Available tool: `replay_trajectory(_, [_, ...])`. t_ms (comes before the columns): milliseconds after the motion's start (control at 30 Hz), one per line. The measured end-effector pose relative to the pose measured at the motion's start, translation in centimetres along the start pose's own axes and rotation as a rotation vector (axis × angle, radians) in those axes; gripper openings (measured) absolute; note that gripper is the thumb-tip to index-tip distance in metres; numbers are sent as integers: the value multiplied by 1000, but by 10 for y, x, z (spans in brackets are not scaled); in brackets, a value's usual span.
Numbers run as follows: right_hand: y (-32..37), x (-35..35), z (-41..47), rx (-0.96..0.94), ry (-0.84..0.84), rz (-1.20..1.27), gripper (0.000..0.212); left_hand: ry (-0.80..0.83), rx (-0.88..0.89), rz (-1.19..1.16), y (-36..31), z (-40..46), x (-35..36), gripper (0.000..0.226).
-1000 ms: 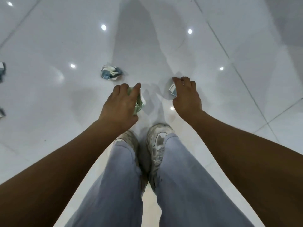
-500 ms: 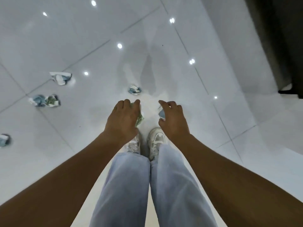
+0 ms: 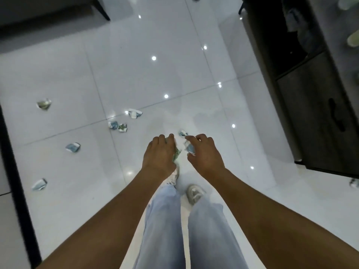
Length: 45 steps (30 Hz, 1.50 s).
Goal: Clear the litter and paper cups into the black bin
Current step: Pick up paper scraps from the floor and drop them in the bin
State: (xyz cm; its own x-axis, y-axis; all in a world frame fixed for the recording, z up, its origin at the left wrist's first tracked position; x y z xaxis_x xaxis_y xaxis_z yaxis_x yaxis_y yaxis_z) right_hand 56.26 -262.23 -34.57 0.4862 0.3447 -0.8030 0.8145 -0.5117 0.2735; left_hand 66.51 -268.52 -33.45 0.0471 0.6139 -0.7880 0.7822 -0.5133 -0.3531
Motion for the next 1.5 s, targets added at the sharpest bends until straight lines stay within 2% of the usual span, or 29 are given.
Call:
replay_trajectory(233, [54,4,-37,-261,60,-110,53,-141,-236,-163,33,-83,-4,69])
replay_trajectory(400, [82,36,-79,-446,101,-234,51,-180,-448,-291,50,-160,39,63])
replay_trajectory(633, [135,101,-153,-690,240,-403,51,-318,-701,-466,68,-279,94,66])
replay_trajectory(833, [194,159,-230,-926,290,-512,51,-421,-911,-590,89,-381,142,71])
replay_trajectory(1100, [240,258,-360,-1141,347,-643,51,-563,-1128,-722,97,-529,233,73])
replay_trajectory(1500, [266,433,-617,-1369,481,-842,51,-718,-1421,-896,75,-798,413,85])
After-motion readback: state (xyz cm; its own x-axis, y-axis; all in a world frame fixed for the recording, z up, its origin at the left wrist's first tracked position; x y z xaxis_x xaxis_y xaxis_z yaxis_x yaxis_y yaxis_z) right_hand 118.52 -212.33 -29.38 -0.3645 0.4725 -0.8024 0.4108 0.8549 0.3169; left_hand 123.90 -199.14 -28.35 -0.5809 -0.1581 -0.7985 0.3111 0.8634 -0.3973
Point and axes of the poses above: each hand's wrist, its own z-axis towards the middle knuckle, its own x-axis out of the palm, y = z × x, the point moved 9 cm from there along z, towards the middle knuckle, and after that the axes turned 12 degrees about -z, right-handed, at the moved point
